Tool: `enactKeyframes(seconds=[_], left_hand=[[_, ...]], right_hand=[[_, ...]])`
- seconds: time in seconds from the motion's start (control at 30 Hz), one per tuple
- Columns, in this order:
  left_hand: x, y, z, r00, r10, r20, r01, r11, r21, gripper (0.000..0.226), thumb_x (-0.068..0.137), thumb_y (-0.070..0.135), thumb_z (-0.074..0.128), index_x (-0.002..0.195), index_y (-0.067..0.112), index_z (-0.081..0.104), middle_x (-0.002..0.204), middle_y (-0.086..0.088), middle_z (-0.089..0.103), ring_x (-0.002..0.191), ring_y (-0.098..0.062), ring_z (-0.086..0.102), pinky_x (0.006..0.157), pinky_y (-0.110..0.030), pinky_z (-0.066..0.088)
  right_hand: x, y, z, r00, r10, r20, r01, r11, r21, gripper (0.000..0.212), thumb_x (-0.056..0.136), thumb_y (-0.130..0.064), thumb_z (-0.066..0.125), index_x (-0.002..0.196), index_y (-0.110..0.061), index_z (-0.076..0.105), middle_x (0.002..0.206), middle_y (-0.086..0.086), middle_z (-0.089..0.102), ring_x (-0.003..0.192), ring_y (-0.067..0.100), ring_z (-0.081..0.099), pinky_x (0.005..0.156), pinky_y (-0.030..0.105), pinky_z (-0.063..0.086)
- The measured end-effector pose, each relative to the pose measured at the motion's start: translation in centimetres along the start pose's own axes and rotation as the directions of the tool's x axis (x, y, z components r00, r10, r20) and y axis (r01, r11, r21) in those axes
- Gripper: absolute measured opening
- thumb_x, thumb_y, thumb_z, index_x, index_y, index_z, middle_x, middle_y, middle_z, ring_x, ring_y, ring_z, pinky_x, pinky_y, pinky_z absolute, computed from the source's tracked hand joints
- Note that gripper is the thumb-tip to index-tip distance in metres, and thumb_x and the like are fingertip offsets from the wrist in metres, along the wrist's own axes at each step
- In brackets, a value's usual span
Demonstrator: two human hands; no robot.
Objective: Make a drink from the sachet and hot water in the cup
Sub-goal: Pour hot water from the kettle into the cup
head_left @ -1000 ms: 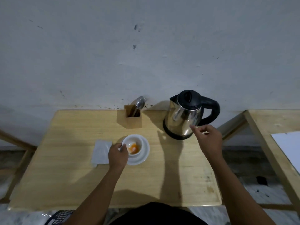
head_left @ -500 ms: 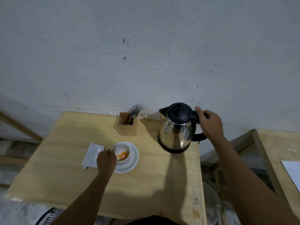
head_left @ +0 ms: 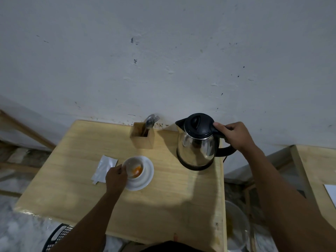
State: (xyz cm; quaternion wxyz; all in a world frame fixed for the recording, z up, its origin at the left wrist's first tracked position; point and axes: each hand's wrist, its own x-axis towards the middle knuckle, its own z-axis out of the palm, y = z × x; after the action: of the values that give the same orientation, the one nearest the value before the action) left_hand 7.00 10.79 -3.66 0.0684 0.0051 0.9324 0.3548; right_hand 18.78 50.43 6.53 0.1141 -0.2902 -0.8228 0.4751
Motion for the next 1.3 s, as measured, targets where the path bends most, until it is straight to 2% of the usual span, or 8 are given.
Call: enactKeyframes(seconds=[0.27, 0.53, 0.7, 0.87, 0.97, 1.03, 1.1, 1.3], left_hand=[[-0.1, 0.2, -0.3, 0.999, -0.004, 0.036, 0.003, 1.000, 0.007, 0.036, 0.096, 0.018, 0.048, 0.065, 0.007, 0.061, 0.051, -0.006, 0.052, 0.058, -0.024, 0.051, 0.051, -0.025, 0.035], [-0.1, -0.3, -0.6, 0.996, 0.023, 0.087, -0.021, 1.000, -0.019, 0.029, 0.096, 0.018, 0.050, 0.079, 0.003, 0.069, 0.056, -0.011, 0.062, 0.057, -0.022, 0.058, 0.056, -0.028, 0.043], [0.0, -0.5, -1.1, 0.993, -0.011, 0.120, 0.019, 0.997, -0.073, 0.035, 0.096, 0.025, 0.049, 0.074, 0.005, 0.067, 0.057, -0.013, 0.065, 0.061, -0.023, 0.063, 0.062, -0.032, 0.046], [0.4, -0.2, -1.9, 0.967, -0.120, 0.224, 0.162, 0.971, -0.178, 0.029, 0.095, 0.018, 0.045, 0.068, 0.018, 0.054, 0.063, -0.004, 0.057, 0.061, -0.020, 0.054, 0.067, -0.034, 0.046], [0.2, -0.3, -2.1, 0.965, -0.118, 0.234, 0.186, 0.938, -0.291, 0.022, 0.094, 0.014, 0.049, 0.076, 0.025, 0.057, 0.069, -0.008, 0.063, 0.066, -0.018, 0.062, 0.073, -0.031, 0.047], [0.0, -0.5, -2.2, 0.958, -0.155, 0.243, 0.240, 0.893, -0.380, 0.010, 0.093, 0.016, 0.052, 0.095, 0.021, 0.061, 0.072, -0.008, 0.065, 0.070, -0.022, 0.064, 0.068, -0.026, 0.047], [0.2, -0.8, -2.2, 0.954, -0.164, 0.252, 0.260, 0.870, -0.418, 0.017, 0.093, 0.018, 0.054, 0.107, 0.014, 0.062, 0.074, -0.007, 0.065, 0.069, -0.022, 0.064, 0.063, -0.022, 0.046], [0.8, -1.6, -2.6, 0.951, -0.096, 0.294, 0.217, 0.886, -0.411, 0.025, 0.093, 0.018, 0.056, 0.113, 0.005, 0.064, 0.066, -0.005, 0.064, 0.064, -0.019, 0.062, 0.075, -0.033, 0.050]], right_hand=[[-1.5, -0.1, 1.0, 0.992, -0.029, -0.125, 0.036, 0.998, 0.058, 0.088, 0.070, -0.068, 0.068, 0.054, 0.015, 0.041, 0.046, 0.012, 0.032, 0.044, 0.019, 0.032, 0.051, 0.031, 0.028], [-3.4, -2.2, 1.9, 0.978, -0.027, -0.208, 0.038, 0.998, 0.051, 0.070, 0.074, -0.054, 0.075, 0.046, -0.007, 0.032, 0.044, 0.006, 0.023, 0.043, 0.017, 0.024, 0.051, 0.031, 0.024], [-4.5, -4.0, 2.1, 0.970, -0.059, -0.235, 0.072, 0.996, 0.048, 0.077, 0.076, -0.052, 0.074, 0.049, 0.009, 0.034, 0.048, 0.011, 0.027, 0.044, 0.018, 0.028, 0.050, 0.029, 0.025], [-5.2, -7.9, 2.2, 0.979, -0.142, -0.147, 0.136, 0.989, -0.055, 0.083, 0.070, -0.062, 0.072, 0.051, 0.012, 0.041, 0.044, 0.011, 0.031, 0.041, 0.019, 0.032, 0.049, 0.030, 0.028], [-5.6, -10.4, 3.1, 0.989, -0.132, -0.073, 0.121, 0.983, -0.137, 0.079, 0.067, -0.067, 0.072, 0.044, -0.003, 0.033, 0.045, 0.007, 0.024, 0.043, 0.019, 0.028, 0.052, 0.032, 0.027], [-5.9, -12.0, 4.0, 0.993, -0.116, -0.015, 0.110, 0.970, -0.216, 0.075, 0.065, -0.070, 0.071, 0.042, -0.011, 0.031, 0.040, -0.001, 0.022, 0.041, 0.018, 0.026, 0.052, 0.033, 0.027], [-6.0, -13.3, 4.9, 0.995, -0.092, 0.035, 0.098, 0.951, -0.294, 0.075, 0.065, -0.072, 0.070, 0.040, -0.014, 0.030, 0.036, -0.007, 0.020, 0.039, 0.016, 0.025, 0.051, 0.032, 0.026], [-6.7, -16.1, 7.8, 0.989, -0.020, 0.146, 0.093, 0.853, -0.513, 0.077, 0.062, -0.079, 0.066, 0.045, -0.013, 0.029, 0.039, -0.002, 0.026, 0.041, 0.019, 0.033, 0.049, 0.031, 0.028]])
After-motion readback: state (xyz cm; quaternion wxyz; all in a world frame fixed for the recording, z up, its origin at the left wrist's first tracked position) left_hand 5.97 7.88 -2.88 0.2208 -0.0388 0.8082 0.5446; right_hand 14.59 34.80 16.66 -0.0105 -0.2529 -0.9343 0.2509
